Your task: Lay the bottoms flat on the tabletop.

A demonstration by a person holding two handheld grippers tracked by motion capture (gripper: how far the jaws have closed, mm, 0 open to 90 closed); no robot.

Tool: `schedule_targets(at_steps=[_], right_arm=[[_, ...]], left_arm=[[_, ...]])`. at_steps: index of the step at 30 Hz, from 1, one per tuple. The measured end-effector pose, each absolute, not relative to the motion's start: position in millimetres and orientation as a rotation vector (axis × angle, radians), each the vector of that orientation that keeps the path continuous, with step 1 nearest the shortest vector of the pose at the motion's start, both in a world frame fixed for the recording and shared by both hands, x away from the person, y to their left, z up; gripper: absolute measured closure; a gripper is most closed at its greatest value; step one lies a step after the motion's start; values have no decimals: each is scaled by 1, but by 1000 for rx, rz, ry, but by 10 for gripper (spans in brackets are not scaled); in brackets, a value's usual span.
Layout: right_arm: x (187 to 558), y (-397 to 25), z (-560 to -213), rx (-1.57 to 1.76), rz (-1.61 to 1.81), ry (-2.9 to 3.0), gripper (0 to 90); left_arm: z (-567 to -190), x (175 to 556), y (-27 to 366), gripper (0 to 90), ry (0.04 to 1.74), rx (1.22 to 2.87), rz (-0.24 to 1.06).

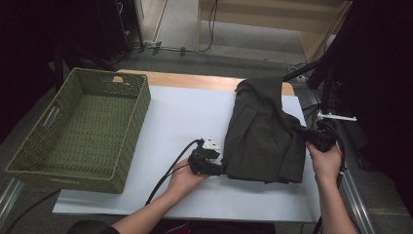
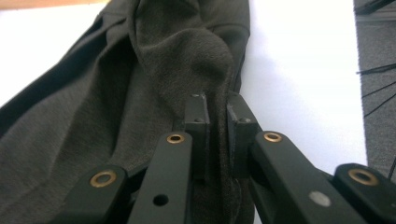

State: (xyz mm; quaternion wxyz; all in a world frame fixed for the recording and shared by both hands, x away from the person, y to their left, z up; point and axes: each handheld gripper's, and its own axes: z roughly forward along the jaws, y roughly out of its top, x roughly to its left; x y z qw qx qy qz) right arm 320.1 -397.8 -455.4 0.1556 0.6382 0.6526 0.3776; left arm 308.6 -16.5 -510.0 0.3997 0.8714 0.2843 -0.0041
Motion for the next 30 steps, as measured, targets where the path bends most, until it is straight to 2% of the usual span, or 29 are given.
schedule_targets(at_steps=[3,5,9,11,15,21,26,28,30], right_arm=[[323,-395,-459,1830,1071,1889,796],[324,-393,-461,1828,1064,1899,796],[326,-389,-465,1838,1074,1924,796],[327,-388,-466,1837,1068,1932,796],[328,-386,-466,1830,1069,1938,795],[326,-386,-462,1822,1098,1922,795],[327,-387,-464,1822,1107,1934,737],[329,-386,-466,1818,1097,1944,702],[330,-386,-469,1796,1080,1957,605]], left_arm=[[-513,309,-23,538,744,2182,-73],[-513,310,-26,631,741,2171,-126],[-515,310,-31,827,741,2179,-154],[-510,309,-28,876,743,2183,-170],[-493,306,-21,885,724,2214,-191],[-459,289,-8,885,675,2161,-183],[-474,280,-12,861,675,2204,-176],[-479,282,-13,811,672,2217,-189],[-479,286,-12,706,664,2219,-219]])
